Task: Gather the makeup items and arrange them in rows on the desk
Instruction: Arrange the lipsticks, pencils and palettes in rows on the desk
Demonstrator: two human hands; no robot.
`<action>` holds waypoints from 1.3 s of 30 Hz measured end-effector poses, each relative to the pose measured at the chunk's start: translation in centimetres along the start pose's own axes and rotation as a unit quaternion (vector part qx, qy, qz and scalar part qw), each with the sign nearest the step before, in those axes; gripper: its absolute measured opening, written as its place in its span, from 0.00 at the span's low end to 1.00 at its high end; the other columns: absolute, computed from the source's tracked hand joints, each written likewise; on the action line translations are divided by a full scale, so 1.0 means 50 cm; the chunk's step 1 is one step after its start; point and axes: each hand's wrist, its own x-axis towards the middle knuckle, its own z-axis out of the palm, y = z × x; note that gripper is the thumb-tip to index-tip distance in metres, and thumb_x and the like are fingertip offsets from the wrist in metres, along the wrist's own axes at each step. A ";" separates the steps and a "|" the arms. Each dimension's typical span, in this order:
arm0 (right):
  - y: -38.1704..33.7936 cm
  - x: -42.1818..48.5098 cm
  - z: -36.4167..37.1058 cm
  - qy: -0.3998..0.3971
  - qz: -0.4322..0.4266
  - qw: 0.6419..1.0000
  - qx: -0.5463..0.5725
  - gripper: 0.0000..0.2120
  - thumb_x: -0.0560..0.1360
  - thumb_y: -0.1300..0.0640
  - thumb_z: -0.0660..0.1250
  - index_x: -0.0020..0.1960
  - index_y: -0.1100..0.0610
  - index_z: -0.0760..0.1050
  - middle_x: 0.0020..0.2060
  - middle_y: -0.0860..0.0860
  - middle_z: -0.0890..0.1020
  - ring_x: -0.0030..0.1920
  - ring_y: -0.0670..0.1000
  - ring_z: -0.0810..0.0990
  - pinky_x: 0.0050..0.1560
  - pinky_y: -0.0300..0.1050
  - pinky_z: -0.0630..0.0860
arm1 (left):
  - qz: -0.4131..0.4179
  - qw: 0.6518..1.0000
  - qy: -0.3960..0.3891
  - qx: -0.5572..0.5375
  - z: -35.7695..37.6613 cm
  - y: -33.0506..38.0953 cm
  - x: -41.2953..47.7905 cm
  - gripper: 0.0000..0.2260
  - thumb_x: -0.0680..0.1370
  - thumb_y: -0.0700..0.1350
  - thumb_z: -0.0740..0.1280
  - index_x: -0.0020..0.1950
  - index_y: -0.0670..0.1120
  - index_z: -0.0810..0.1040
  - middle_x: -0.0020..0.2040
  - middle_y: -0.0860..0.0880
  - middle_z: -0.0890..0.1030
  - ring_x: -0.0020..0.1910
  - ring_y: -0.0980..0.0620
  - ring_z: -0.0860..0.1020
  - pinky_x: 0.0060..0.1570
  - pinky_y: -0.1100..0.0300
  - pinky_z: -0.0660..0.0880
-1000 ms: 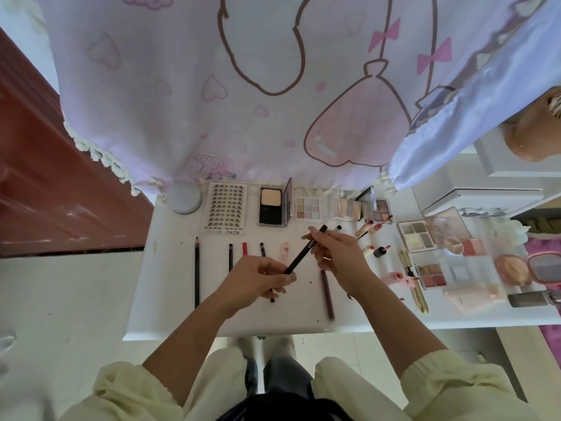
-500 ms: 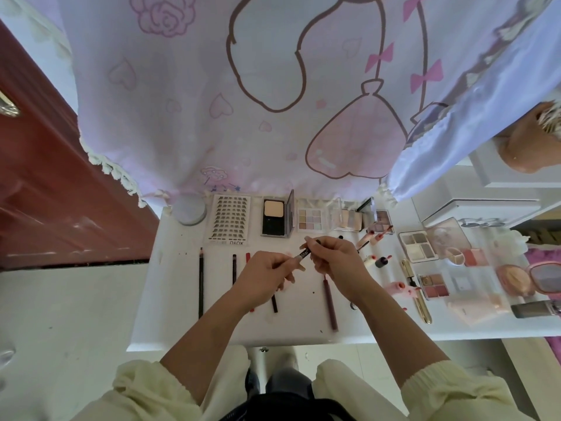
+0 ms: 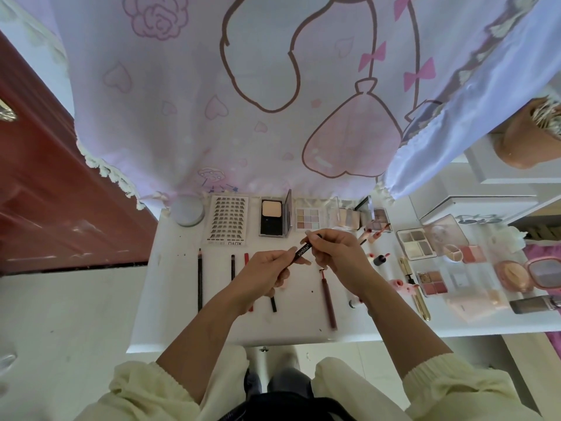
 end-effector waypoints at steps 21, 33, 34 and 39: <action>0.058 -0.069 -0.046 -0.048 0.073 0.971 -0.224 0.05 0.73 0.60 0.73 0.48 0.60 0.84 0.38 0.53 0.86 0.39 0.53 0.85 0.45 0.43 0.82 | 0.014 0.968 0.212 -0.137 -0.045 -0.034 0.058 0.13 0.72 0.46 0.75 0.54 0.43 0.79 0.42 0.44 0.86 0.32 0.58 0.80 0.34 0.67 0.73; 0.082 -0.106 -0.039 0.163 0.071 0.913 -0.367 0.10 0.77 0.52 0.68 0.41 0.54 0.84 0.25 0.48 0.71 0.28 0.45 0.68 0.28 0.33 0.63 | 0.009 0.974 0.227 -0.016 -0.002 -0.088 0.110 0.10 0.77 0.50 0.70 0.40 0.45 0.84 0.37 0.49 0.85 0.40 0.50 0.81 0.49 0.56 0.78; 0.092 -0.101 -0.028 0.172 0.088 0.906 -0.376 0.13 0.77 0.52 0.67 0.40 0.58 0.83 0.26 0.50 0.73 0.29 0.47 0.70 0.27 0.33 0.63 | 0.000 0.981 0.191 0.010 0.013 -0.096 0.111 0.10 0.77 0.49 0.69 0.39 0.45 0.84 0.37 0.49 0.85 0.40 0.50 0.81 0.50 0.54 0.79; 0.147 -0.078 0.017 0.158 0.139 0.858 -0.468 0.15 0.80 0.51 0.61 0.41 0.60 0.75 0.37 0.53 0.76 0.38 0.51 0.76 0.39 0.42 0.72 | 0.022 0.982 0.116 0.145 0.059 -0.115 0.123 0.11 0.78 0.48 0.69 0.46 0.41 0.85 0.37 0.47 0.84 0.38 0.50 0.83 0.48 0.55 0.81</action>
